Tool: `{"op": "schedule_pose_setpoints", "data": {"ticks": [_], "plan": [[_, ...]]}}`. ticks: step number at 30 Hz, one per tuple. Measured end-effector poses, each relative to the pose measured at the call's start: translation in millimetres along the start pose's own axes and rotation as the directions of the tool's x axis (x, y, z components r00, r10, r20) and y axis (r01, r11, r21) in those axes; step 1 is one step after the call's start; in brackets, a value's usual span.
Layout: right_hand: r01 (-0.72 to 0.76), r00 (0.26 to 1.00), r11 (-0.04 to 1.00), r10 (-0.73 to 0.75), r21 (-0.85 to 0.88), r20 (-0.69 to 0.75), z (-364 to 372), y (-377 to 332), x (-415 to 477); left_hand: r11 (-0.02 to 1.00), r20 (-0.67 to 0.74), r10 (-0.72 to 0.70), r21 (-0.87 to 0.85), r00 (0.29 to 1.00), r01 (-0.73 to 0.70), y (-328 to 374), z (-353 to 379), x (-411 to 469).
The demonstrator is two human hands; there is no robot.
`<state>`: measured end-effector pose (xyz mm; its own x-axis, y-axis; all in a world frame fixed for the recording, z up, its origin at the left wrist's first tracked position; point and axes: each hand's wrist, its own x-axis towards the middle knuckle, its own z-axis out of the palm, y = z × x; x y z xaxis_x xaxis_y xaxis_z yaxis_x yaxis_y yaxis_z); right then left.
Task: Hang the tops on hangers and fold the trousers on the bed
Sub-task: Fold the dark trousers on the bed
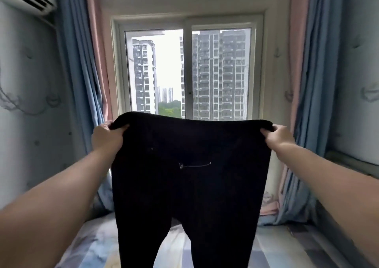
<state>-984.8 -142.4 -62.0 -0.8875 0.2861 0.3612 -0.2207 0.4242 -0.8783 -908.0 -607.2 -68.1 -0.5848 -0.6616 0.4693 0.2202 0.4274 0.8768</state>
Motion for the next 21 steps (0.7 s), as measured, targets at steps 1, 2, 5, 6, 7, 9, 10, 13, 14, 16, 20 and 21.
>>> {"op": "schedule_pose_setpoints", "data": {"ticks": [1,2,5,6,7,9,10,13,14,16,20,21], "plan": [[0.022,1.000,0.999,-0.022,-0.044,-0.015,-7.2,-13.1,6.2,0.997,-0.011,0.047,0.059,0.999,-0.046,15.2,-1.5,5.3],[0.041,0.999,0.996,-0.044,-0.077,-0.028,-14.4,-26.5,11.0,0.987,-0.023,0.093,0.135,0.995,-0.089,30.1,-2.3,9.6],[0.117,0.992,0.982,-0.124,-0.150,-0.039,-34.4,-63.2,25.2,0.951,-0.040,0.175,0.267,0.984,-0.158,67.7,-4.0,21.4],[0.145,0.987,0.978,-0.152,-0.152,-0.041,-40.2,-75.2,28.8,0.960,-0.020,0.185,0.215,0.983,-0.176,77.7,-3.1,24.4],[0.162,0.985,0.977,-0.170,-0.138,-0.043,-45.3,-86.4,31.6,0.973,-0.007,0.173,0.158,0.985,-0.169,87.0,-2.2,26.1],[0.146,0.988,0.987,-0.149,-0.071,-0.043,-52.8,-106.9,35.5,0.988,-0.008,0.115,0.102,0.993,-0.113,103.4,-0.3,28.7],[0.110,0.993,0.993,-0.111,-0.035,-0.038,-54.9,-116.2,37.2,0.995,-0.015,0.064,0.079,0.998,-0.063,110.8,0.4,30.3],[-0.041,0.999,0.996,0.042,0.075,-0.012,-52.8,-140.0,42.2,0.974,0.002,-0.221,-0.047,0.975,0.221,130.9,3.5,31.8],[-0.097,0.995,0.989,0.097,0.115,0.011,-50.5,-147.5,42.0,0.947,0.042,-0.303,-0.099,0.952,0.306,136.3,6.2,32.6],[-0.228,0.972,0.956,0.213,0.186,0.094,-46.2,-159.0,41.1,0.897,0.143,-0.387,-0.169,0.911,0.408,146.8,11.3,31.6],[-0.365,0.898,0.892,0.262,0.266,0.353,-37.7,-175.0,33.3,0.876,0.256,-0.387,-0.200,0.886,0.440,162.2,21.4,22.1],[-0.356,0.890,0.892,0.233,0.278,0.391,-34.8,-178.4,30.6,0.879,0.283,-0.365,-0.210,0.887,0.429,165.6,23.7,19.3]]}}
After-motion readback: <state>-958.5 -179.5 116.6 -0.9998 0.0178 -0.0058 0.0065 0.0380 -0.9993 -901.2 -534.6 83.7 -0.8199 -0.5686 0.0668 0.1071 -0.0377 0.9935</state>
